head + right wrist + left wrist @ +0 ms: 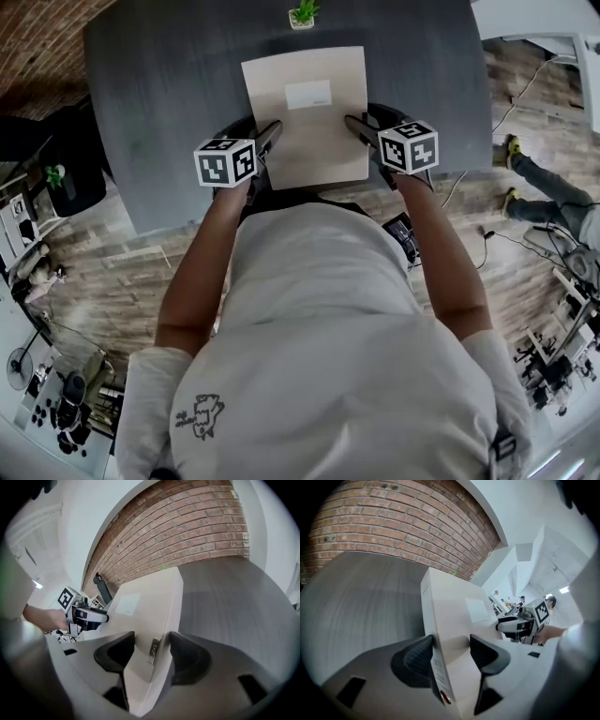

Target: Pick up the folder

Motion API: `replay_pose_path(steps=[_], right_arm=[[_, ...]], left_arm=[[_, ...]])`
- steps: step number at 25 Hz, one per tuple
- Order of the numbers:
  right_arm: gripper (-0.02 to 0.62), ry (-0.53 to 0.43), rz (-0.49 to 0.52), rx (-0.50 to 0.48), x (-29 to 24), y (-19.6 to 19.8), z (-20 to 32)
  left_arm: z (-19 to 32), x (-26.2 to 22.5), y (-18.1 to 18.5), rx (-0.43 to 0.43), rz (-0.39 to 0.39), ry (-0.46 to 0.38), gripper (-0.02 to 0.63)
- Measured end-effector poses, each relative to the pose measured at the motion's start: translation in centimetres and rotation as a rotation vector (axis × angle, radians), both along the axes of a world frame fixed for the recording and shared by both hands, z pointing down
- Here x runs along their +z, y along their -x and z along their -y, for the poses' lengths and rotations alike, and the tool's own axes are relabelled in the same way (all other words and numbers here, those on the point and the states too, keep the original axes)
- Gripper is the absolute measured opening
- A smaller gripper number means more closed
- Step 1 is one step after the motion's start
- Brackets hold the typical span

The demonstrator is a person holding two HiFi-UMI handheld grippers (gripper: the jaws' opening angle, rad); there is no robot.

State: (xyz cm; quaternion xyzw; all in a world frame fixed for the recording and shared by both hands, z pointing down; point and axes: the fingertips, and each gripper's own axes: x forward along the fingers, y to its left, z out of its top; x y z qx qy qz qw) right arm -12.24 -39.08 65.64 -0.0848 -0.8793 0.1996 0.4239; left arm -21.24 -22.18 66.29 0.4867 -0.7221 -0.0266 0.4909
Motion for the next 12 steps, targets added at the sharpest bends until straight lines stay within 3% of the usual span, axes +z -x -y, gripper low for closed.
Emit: replay_pose_path(steps=[12], right_arm=[[0.220,-0.099,0.158,0.060,-6.4,-2.7,0.8]], left_arm=[[0.7,-6.8,-2.1,-0.030,0.178,-0.028,0.247]])
